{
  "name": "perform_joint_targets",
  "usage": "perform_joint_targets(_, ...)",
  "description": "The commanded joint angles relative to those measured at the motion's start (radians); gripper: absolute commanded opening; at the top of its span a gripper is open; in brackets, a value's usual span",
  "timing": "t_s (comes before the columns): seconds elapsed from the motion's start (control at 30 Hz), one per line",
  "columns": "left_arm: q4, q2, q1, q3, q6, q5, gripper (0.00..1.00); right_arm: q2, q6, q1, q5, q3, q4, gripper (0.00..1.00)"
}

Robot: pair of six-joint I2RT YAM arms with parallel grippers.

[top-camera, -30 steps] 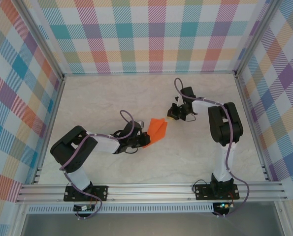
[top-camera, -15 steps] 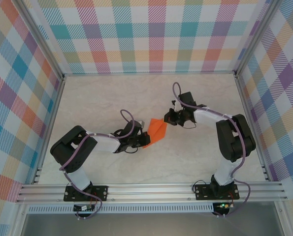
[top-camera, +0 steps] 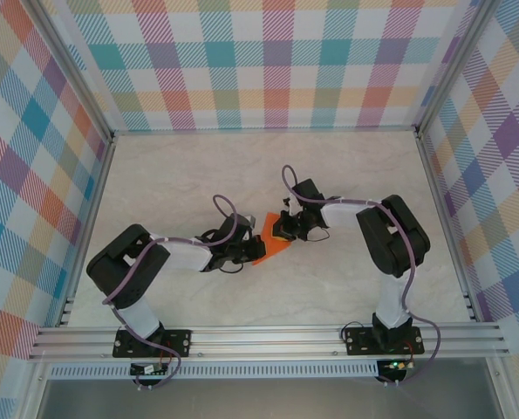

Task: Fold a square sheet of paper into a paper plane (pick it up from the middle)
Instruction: Fourth fold the wing at the center of the table.

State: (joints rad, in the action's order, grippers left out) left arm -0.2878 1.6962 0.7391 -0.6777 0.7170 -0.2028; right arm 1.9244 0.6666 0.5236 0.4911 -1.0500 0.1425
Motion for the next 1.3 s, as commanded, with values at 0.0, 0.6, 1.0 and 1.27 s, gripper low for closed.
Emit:
perform_joint_targets(0.0, 0.113, -0.036, 0.012, 0.017, -0.001, -0.029, 0.00, 0.021, 0.013, 0.000, -0.008, -0.034, -0.004, 0.03)
perform_joint_targets(0.6, 0.013, -0.147, -0.018, 0.015, 0.056, -0.071, 0.21, 0.028, 0.015, 0.000, -0.036, -0.050, 0.056, 0.03)
perform_joint_targets(1.0, 0.011, -0.059, -0.017, 0.046, 0.089, -0.091, 0.21, 0.081, 0.066, 0.000, -0.094, -0.082, 0.136, 0.02)
perform_joint_targets(1.27, 0.041, -0.052, -0.017, 0.064, 0.080, -0.055, 0.21, 0.084, 0.070, 0.001, -0.102, -0.083, 0.141, 0.02)
